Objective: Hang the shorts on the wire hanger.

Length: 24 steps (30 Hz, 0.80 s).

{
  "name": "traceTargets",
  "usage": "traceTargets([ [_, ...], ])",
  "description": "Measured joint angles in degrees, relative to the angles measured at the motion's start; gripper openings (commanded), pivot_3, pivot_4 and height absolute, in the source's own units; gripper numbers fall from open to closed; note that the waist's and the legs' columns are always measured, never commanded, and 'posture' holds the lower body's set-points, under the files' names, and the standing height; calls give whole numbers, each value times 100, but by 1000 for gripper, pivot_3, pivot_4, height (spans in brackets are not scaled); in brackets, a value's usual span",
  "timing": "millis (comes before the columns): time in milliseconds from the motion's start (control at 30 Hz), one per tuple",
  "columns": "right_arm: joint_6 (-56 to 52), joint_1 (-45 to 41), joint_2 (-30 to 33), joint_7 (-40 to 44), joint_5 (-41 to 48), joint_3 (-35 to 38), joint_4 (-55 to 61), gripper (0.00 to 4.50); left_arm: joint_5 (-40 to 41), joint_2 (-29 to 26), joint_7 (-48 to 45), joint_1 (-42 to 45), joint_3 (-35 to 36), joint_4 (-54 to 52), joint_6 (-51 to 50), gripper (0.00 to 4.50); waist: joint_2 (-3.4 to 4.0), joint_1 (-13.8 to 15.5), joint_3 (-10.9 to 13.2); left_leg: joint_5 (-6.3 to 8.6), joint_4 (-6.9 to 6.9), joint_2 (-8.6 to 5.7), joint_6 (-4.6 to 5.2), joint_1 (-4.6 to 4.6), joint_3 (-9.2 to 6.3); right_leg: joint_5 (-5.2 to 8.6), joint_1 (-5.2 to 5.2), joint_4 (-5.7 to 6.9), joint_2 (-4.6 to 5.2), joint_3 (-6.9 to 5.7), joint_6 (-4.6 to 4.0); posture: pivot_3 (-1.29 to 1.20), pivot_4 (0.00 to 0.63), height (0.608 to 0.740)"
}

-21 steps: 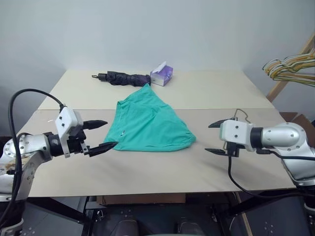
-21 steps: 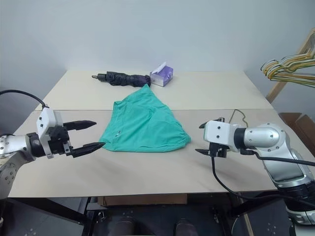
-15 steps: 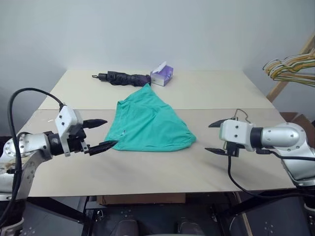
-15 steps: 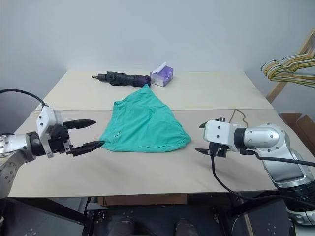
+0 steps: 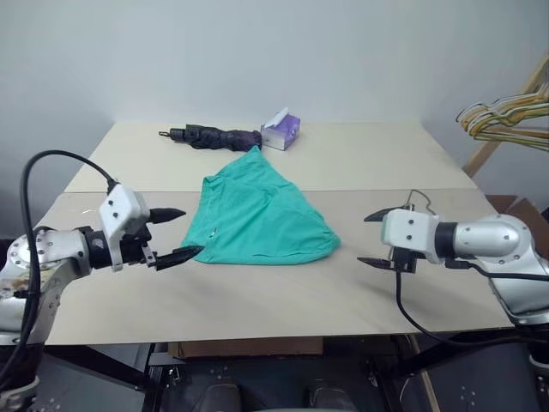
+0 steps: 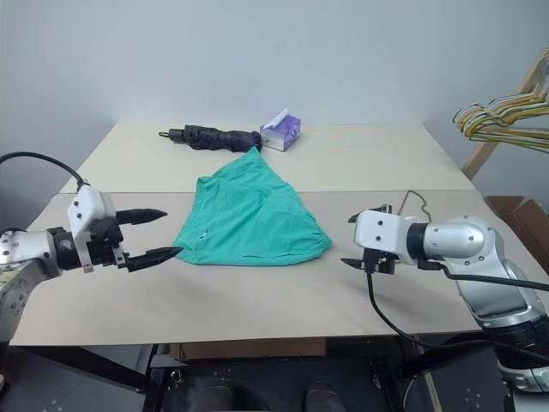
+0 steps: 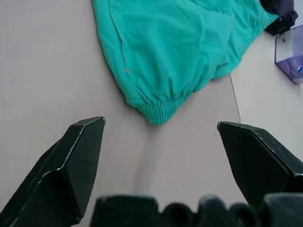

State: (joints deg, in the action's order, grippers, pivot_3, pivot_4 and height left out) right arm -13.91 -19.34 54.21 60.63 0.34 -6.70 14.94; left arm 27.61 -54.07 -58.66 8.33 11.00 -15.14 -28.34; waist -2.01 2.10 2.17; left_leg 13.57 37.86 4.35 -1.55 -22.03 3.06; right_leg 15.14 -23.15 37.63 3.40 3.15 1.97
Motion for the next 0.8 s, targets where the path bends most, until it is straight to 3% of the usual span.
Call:
traceTargets([
  [133, 314, -159, -35, -80, -591, -471, -204, 4461, -314, -30, -50, -144, -252, 126, 67, 4500, 1, -8, 1, 0, 0, 0, 0, -6, 4, 0, -8, 0, 1, 1, 0, 79, 0, 740],
  [333, 1048, -687, -691, -753, -1426, -990, -497, 4461, -944, -263, -181, -223, -782, 422, 249, 4500, 0, -117, 1, 0, 0, 2, -1, -7, 5, 1, -8, 0, -1, 1, -1, 56, 0, 740],
  [467, 1819, -913, -1024, -1380, -2289, -1530, -1542, 4461, -1052, -237, -249, -161, -867, 610, 362, 4500, -5, -142, 1, 0, 0, 2, -1, -10, 6, 0, -11, 1, 1, 0, -2, 54, 0, 740],
  [733, 2280, -1195, -1591, -2238, -2955, -1766, -2921, 4461, -1055, -202, -284, -27, -870, 605, 420, 4500, -5, -219, 0, 0, 0, 2, 0, -10, 4, -1, -11, 4, -1, 3, -3, 60, 0, 740],
  [800, 2285, -1196, -1772, -2368, -2963, -1765, -3125, 4096, -1056, -202, -283, -36, -870, 601, 422, 4500, -5, -240, 0, 0, 0, 2, 0, -10, 4, -1, -11, 5, -1, 3, -3, 62, 0, 740],
])
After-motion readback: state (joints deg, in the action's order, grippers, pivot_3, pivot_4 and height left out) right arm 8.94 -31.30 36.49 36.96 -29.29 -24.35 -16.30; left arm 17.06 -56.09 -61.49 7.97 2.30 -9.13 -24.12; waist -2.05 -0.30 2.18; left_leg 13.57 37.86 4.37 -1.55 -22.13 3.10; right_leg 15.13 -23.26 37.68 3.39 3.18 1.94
